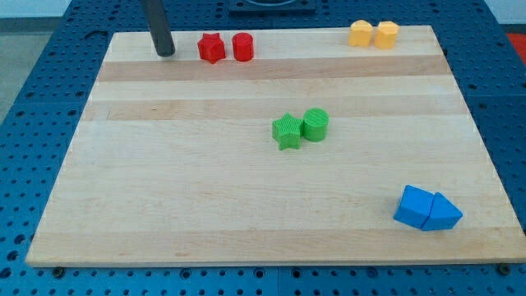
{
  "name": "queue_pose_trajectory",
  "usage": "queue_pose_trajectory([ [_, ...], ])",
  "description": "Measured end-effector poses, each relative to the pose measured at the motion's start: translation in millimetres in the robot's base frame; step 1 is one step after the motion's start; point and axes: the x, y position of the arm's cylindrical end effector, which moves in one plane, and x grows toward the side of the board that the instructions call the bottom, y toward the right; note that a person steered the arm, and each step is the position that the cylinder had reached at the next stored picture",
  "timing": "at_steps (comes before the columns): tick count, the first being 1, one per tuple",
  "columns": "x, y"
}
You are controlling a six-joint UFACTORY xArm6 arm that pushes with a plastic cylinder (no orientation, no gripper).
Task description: Push the red star into the red circle
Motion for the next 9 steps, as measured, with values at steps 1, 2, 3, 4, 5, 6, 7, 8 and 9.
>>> queue_pose_trajectory([
  [1, -4.1, 20.5],
  [2, 8.4, 26.9],
  [3, 10.0, 22.7],
  [4, 11.5, 22.5],
  [5, 16.9, 33.9],
  [6, 19.9, 61.5],
  [7, 19.9, 90.9],
  [8, 19.9, 104.3],
  [9, 32.5, 101.6],
])
